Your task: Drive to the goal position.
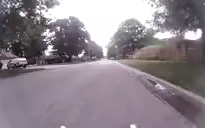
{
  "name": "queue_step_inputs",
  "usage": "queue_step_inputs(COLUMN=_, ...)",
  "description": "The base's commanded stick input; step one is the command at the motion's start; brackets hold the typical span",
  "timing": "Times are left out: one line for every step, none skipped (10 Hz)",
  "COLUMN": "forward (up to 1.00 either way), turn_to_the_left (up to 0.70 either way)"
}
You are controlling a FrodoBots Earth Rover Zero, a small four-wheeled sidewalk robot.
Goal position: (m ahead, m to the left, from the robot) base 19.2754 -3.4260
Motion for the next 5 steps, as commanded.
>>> queue_step_inputs(forward=1.00, turn_to_the_left=0.00)
queue_step_inputs(forward=1.00, turn_to_the_left=0.00)
queue_step_inputs(forward=1.00, turn_to_the_left=0.00)
queue_step_inputs(forward=1.00, turn_to_the_left=0.00)
queue_step_inputs(forward=1.00, turn_to_the_left=0.00)
